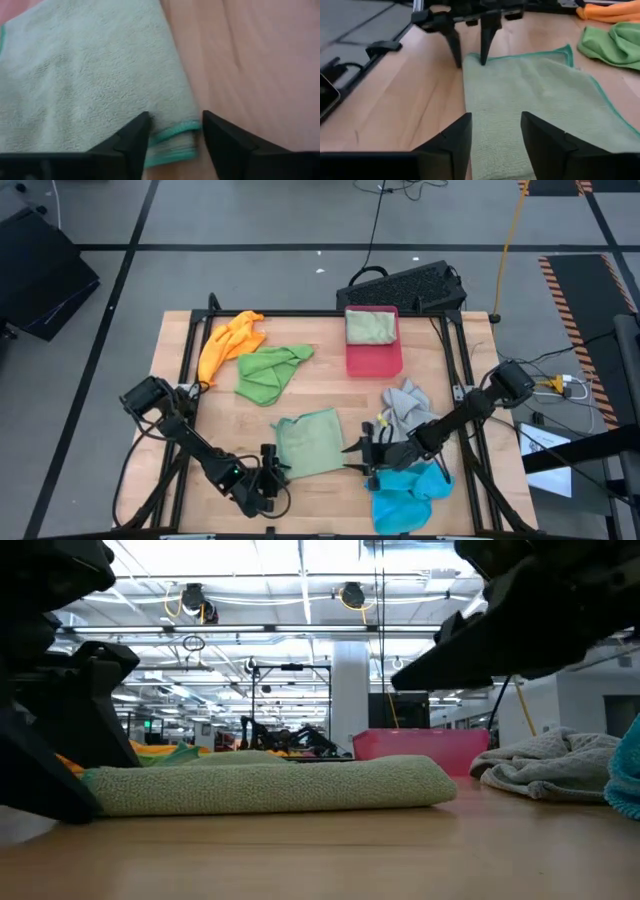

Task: Fold microfiber towels
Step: Fold the light green microfiber cloth

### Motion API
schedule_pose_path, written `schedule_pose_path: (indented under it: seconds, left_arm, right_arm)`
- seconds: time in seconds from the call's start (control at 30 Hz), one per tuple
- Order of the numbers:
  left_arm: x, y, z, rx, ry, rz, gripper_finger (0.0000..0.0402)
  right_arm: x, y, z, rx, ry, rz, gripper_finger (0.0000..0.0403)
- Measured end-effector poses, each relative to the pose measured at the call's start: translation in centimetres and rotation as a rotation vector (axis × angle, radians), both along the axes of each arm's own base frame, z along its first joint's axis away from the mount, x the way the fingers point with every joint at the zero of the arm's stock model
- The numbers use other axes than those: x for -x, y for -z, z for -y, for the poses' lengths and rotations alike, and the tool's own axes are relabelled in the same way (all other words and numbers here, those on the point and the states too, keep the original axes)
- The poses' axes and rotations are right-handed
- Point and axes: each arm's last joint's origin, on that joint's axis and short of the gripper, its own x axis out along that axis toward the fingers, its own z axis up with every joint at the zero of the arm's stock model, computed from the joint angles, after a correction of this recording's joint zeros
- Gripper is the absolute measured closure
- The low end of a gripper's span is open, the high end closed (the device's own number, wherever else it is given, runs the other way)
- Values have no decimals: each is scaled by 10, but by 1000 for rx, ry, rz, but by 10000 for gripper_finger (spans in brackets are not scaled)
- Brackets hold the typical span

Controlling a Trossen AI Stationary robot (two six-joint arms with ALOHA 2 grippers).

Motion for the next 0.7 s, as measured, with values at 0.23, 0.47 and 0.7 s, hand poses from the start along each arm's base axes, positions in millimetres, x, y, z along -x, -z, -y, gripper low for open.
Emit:
schedule_pose_path:
  seconds: [0.23,0.47,0.7]
  left_arm:
    - [-5,-2,-11,-19,0,-43,326]
    - [0,-30,-17,49,-13,-15,386]
    - [5,-54,-20,131,-6,-6,386]
  right_arm:
    - [1,12,0,111,-52,-68,232]
    - [-16,17,-10,202,-100,-62,217]
    - [-48,27,-33,251,-122,-94,161]
